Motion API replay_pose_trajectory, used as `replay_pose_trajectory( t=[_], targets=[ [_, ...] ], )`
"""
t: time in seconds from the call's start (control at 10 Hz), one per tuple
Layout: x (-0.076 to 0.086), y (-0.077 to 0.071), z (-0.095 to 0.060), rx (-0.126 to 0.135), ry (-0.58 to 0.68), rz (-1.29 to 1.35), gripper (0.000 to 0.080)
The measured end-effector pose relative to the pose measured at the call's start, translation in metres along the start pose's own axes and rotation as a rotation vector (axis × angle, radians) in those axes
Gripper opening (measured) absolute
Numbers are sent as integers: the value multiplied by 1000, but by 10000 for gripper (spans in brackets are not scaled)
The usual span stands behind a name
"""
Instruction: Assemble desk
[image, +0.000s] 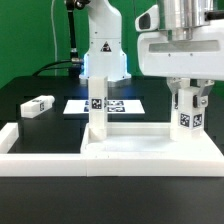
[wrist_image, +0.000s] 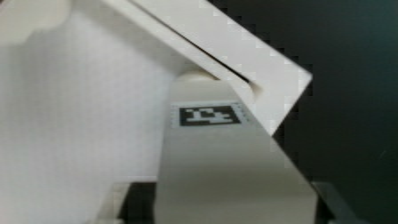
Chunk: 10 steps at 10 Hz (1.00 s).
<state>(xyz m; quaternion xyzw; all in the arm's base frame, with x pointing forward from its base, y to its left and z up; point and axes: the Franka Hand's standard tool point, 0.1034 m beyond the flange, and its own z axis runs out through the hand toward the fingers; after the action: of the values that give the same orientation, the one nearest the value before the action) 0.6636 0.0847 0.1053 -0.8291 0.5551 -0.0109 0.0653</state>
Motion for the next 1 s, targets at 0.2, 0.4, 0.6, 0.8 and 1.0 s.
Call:
replay_pose_trajectory(
  t=[0.2,0.4,0.6,0.8,1.0],
  targets=[
    [0,1,1,-1,-25,384,293],
    [-3,-2,0,5,-29,656,293],
    [1,-2,-2,1,0,806,294],
    [5,0,-3,-1,10,841,294],
    [5,1,-2,-3,11,813,361]
  ],
)
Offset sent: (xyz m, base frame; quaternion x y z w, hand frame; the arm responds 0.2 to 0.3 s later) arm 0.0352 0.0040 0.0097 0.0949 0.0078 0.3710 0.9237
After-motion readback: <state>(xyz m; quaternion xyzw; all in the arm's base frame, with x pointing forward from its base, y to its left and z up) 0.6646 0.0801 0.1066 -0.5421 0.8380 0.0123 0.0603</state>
